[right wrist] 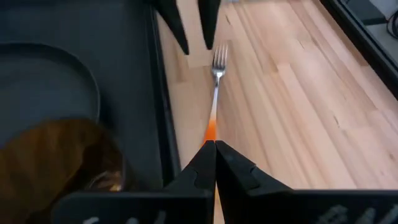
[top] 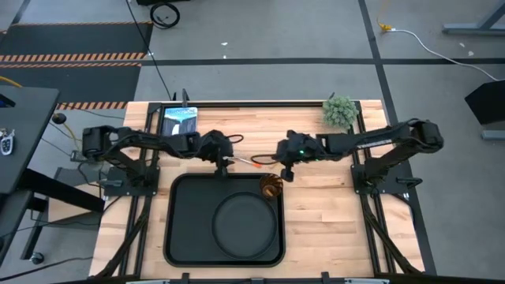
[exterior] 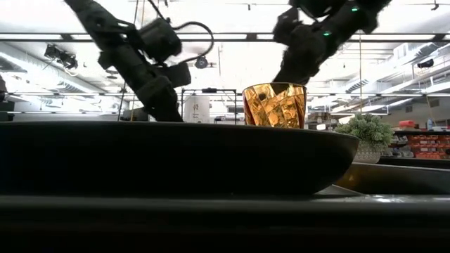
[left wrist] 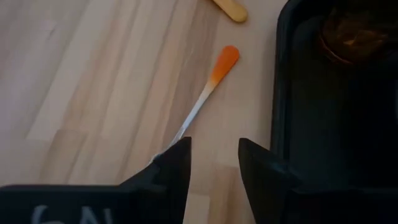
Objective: Pick and place plate/cup/fork/spoon on tray
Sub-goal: Put the orange fork on the black tray to the left of the black plate
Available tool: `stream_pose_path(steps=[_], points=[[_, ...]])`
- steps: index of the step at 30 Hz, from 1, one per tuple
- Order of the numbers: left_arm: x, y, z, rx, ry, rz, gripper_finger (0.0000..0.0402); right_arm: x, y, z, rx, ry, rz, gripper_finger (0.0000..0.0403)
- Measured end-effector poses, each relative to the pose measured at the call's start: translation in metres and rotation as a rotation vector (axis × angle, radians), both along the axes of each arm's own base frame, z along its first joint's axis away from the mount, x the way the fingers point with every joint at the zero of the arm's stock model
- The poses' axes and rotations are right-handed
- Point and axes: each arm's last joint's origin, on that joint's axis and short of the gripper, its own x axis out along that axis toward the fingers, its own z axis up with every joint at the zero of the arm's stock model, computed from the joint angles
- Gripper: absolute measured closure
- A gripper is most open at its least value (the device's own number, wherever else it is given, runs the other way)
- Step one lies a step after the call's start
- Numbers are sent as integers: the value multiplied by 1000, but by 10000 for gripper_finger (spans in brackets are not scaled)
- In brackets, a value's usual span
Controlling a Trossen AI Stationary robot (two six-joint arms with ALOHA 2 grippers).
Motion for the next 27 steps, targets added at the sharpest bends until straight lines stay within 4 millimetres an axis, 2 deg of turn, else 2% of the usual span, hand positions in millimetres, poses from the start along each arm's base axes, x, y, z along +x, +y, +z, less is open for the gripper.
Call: stream_pose_path(steps=[6,12,20,23,27], points=[[19,19,-9,-24,79,-48,259,-24,13,1,-21,-66,8,389],[34,36,-17,-28,169,-102,254,-37,20,0,10,-114,11,389],[43,47,-37,23,270,-194,220,-39,27,-8,43,-101,11,389],[45,47,-42,26,281,-218,221,-37,30,-8,46,-110,19,389],[45,47,-46,29,291,-238,242,-36,32,-9,49,-114,24,389]])
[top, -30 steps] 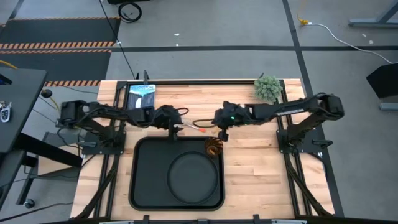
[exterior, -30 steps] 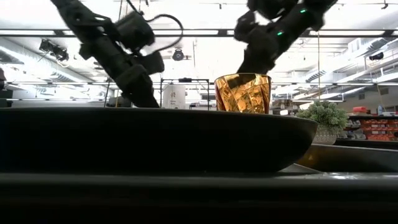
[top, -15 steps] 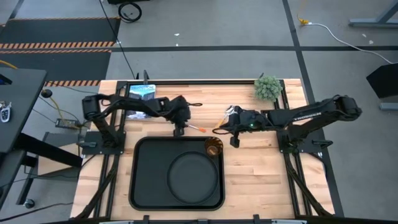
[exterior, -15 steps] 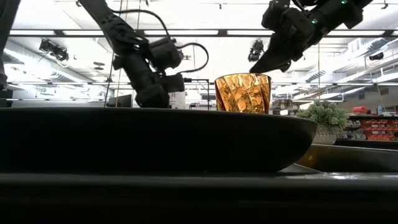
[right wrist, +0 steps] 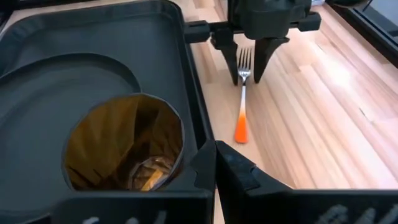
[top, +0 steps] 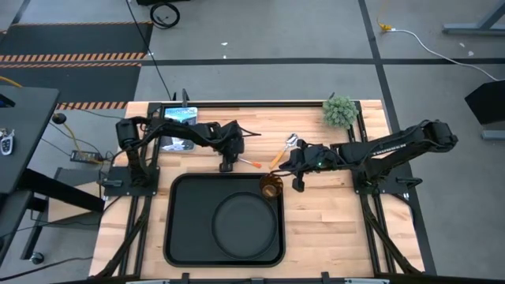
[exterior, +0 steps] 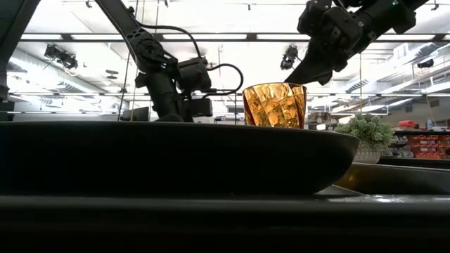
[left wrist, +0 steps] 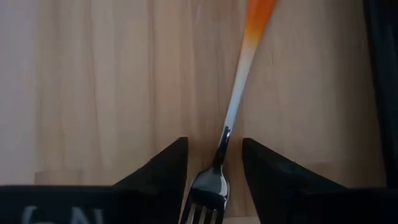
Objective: Pick and place plate/cup/fork/spoon on tray
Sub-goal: Put the orange fork on the black tray to the left of the black plate
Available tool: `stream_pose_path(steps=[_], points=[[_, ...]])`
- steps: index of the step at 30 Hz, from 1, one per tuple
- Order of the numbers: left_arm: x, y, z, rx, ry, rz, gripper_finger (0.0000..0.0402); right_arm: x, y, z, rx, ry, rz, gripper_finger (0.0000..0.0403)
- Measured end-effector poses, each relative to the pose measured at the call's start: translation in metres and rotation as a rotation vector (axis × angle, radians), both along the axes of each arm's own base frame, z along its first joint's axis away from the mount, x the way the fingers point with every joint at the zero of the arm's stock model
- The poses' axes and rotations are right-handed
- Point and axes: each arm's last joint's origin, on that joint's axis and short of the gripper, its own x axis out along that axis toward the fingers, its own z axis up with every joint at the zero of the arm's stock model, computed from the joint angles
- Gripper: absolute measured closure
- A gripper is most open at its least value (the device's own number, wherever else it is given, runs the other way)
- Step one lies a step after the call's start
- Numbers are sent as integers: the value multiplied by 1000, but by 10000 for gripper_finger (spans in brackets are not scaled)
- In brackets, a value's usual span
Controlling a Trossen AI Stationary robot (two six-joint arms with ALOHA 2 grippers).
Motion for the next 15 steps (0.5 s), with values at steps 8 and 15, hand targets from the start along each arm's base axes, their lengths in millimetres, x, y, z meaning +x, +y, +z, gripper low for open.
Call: stream_pose_path(steps=[8,15], points=[[-1,-1,-1,36,17,-92,322,0,0,1,4,-10,-2,389],[-1,-1,-1,47,19,-104,388,1,2,1,5,-18,5,389]])
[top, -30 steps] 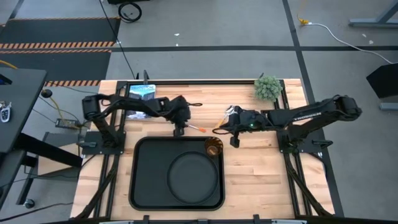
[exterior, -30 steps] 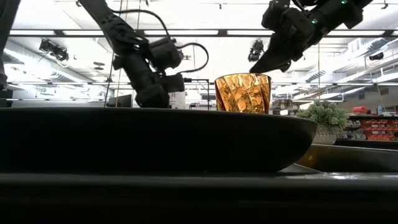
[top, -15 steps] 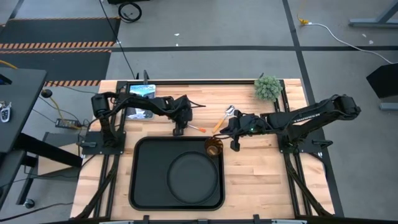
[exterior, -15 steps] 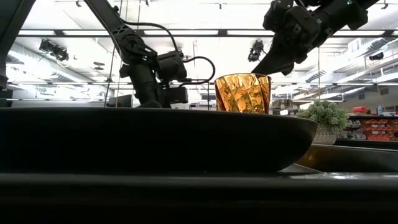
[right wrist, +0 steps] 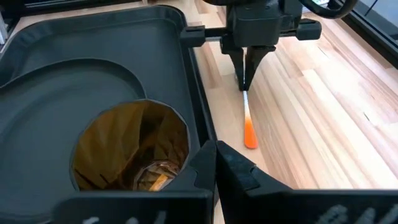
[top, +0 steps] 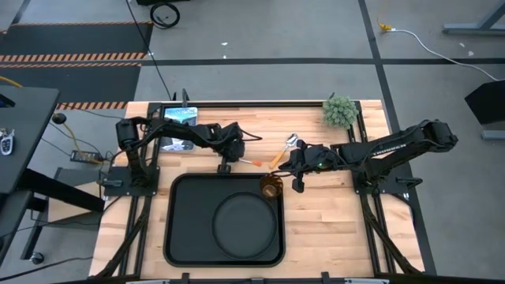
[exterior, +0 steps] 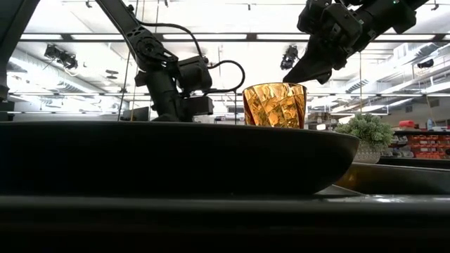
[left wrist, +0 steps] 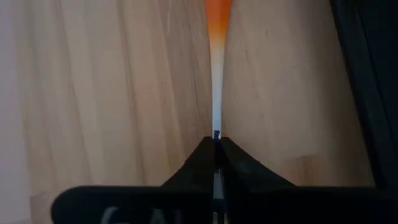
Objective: Pick and place plate/cup/fork/spoon on tray
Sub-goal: Put the orange fork on the black tray to the left of the black plate
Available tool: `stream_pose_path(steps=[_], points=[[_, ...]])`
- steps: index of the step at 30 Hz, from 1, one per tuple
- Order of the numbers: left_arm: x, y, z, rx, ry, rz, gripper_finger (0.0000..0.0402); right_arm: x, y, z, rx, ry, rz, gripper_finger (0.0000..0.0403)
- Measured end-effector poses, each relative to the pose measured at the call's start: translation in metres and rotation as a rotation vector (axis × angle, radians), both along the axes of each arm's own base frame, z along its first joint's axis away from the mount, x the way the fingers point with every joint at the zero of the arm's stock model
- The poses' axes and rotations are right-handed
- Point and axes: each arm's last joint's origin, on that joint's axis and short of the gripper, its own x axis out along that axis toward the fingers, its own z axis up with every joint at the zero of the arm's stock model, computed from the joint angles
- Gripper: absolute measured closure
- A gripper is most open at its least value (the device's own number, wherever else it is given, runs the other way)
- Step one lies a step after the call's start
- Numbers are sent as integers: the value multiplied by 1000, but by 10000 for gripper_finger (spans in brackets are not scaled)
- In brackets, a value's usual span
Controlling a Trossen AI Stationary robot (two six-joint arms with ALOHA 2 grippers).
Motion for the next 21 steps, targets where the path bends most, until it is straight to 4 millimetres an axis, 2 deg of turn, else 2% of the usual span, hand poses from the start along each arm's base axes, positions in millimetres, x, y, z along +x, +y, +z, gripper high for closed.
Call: stream_pose_path(steps=[6,9,14,17,21], points=[[-8,-1,18,52,5,22,385,0,0,0,8,2,6,389],[-15,0,42,107,-23,49,388,0,1,0,8,1,10,389],[-32,-4,73,99,-45,53,388,1,2,1,5,-9,16,389],[-43,-14,90,72,-59,-49,388,0,2,0,4,-2,16,389],[-57,-38,103,108,-1,-288,388,-3,4,-1,24,26,18,389]])
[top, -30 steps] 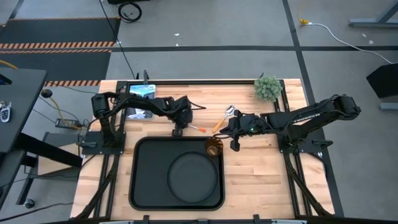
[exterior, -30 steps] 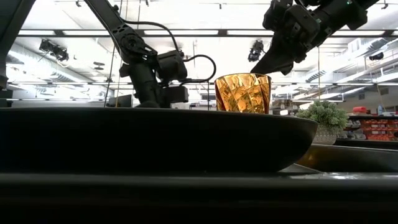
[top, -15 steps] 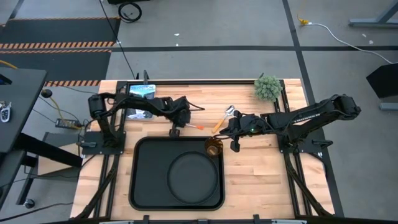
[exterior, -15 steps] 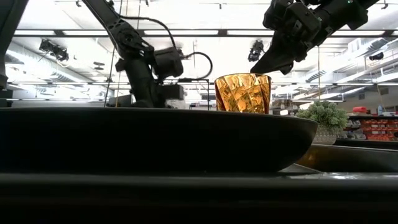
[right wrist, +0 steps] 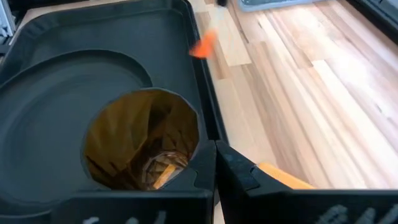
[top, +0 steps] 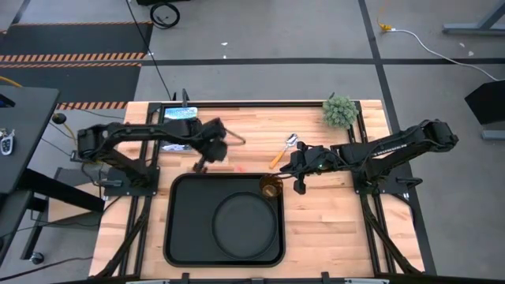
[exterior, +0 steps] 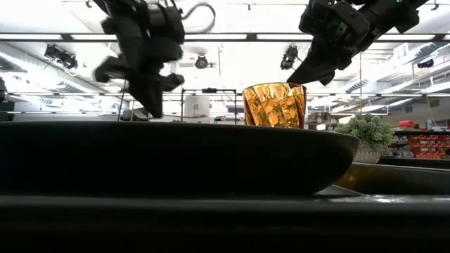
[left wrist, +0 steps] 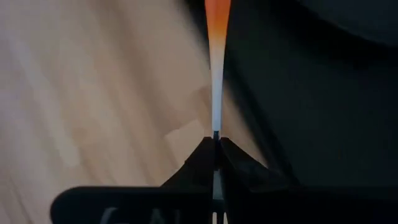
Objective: Pick and place plate/cup/fork/spoon on tray
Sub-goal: Put the orange fork on the black tray to the left of the black plate
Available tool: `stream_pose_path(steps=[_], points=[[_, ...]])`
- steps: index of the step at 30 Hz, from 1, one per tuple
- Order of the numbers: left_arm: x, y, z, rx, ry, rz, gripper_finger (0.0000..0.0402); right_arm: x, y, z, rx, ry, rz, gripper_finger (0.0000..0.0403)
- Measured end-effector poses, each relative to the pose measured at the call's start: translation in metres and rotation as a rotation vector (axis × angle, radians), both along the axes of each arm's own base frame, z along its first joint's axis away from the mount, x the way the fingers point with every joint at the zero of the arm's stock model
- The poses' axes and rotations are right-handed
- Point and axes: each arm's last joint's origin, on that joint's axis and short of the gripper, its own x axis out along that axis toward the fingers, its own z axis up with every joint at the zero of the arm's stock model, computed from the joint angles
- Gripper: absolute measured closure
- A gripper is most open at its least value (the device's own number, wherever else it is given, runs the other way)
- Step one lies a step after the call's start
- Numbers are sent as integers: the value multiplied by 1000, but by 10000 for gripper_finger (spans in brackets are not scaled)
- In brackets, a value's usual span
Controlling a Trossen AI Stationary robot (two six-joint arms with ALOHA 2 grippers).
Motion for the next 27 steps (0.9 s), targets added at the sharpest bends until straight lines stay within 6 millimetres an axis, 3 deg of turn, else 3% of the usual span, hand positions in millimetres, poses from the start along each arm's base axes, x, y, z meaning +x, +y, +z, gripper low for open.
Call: stream_pose_path(steps=[12,21,27], points=[[-8,-96,-1,178,131,-629,387,1,2,4,32,-39,-18,389],[-26,-169,-4,259,142,-893,386,3,2,7,79,-85,-49,389],[-28,-201,-16,225,132,-934,386,5,3,12,87,-144,-42,389]])
